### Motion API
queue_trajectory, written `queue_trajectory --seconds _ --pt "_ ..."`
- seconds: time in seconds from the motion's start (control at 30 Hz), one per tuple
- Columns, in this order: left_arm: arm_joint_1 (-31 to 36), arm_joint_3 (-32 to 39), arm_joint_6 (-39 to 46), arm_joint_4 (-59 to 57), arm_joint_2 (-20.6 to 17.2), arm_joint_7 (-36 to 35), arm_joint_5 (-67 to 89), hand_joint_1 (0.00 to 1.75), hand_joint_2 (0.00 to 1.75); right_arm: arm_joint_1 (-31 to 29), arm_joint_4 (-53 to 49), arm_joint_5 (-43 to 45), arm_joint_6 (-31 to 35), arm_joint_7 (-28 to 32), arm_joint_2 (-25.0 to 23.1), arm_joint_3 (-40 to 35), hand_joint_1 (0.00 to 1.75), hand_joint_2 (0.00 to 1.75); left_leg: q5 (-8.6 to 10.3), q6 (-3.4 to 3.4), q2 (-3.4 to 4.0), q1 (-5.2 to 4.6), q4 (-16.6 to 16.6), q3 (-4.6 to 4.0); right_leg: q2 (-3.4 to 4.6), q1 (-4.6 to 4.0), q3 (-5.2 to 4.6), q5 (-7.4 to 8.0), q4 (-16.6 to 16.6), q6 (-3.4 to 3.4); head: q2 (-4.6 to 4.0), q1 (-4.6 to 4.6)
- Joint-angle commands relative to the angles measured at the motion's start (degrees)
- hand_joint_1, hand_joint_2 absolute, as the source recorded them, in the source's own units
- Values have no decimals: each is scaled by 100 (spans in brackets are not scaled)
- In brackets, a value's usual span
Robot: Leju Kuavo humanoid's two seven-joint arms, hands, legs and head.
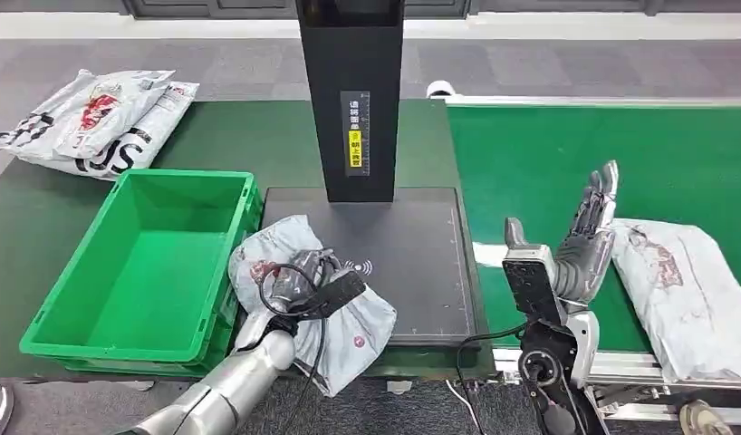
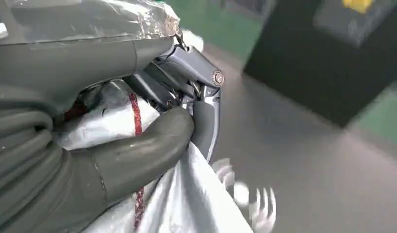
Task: Moved the parcel from conveyor to table for the left to box.
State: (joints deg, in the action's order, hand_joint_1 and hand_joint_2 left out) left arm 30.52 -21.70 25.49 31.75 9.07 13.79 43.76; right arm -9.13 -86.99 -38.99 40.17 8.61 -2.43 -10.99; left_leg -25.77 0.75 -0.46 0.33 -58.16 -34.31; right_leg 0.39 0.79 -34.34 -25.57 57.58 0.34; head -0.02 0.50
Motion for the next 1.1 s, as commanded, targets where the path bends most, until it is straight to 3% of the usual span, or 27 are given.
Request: queue_trajectory --seconds 0.03,0.2,0.43,0.57,0.7,0.97,1.1 --pt "-133 604 -111 3180 -845 -346 486 175 175 -2 -97 -81 -66 -8 -38 436 0 175 -4 3 13 9 -4 -6 4 -11 -7 0 1 -9 0 0" --pt "-172 610 -146 4644 -1234 -531 624 175 175 148 -244 -129 -111 -14 12 547 0 175 -5 2 14 10 -4 -5 5 -10 -7 -2 5 -5 2 0" --pt "-117 900 160 5454 -1604 -703 934 175 175 568 -608 -115 -75 -19 43 612 0 175 -3 1 4 11 0 -9 0 -8 -4 -3 1 -4 2 0" --pt "130 1230 268 5476 -1905 -972 1290 175 175 698 -741 -154 -91 -101 59 670 0 175 -4 2 4 13 -3 -9 -2 -10 -4 -4 4 -6 0 0" --pt "-46 1766 283 5120 -2224 -1298 1656 175 175 877 -874 -166 -111 -105 51 712 0 175 1 2 7 11 9 4 -2 -8 5 -2 -5 -9 0 0" --pt "-220 2075 389 4989 -2200 -1200 1801 175 175 863 -913 -240 -148 -160 7 717 0 175 1 0 8 10 17 15 -3 -11 14 -5 -13 -7 0 0" --pt "-497 2344 258 4773 -2361 -1622 2455 175 175 869 -945 -281 -157 -203 -13 719 0 175 -1 0 16 9 11 7 10 -6 5 -4 -6 -6 0 0"
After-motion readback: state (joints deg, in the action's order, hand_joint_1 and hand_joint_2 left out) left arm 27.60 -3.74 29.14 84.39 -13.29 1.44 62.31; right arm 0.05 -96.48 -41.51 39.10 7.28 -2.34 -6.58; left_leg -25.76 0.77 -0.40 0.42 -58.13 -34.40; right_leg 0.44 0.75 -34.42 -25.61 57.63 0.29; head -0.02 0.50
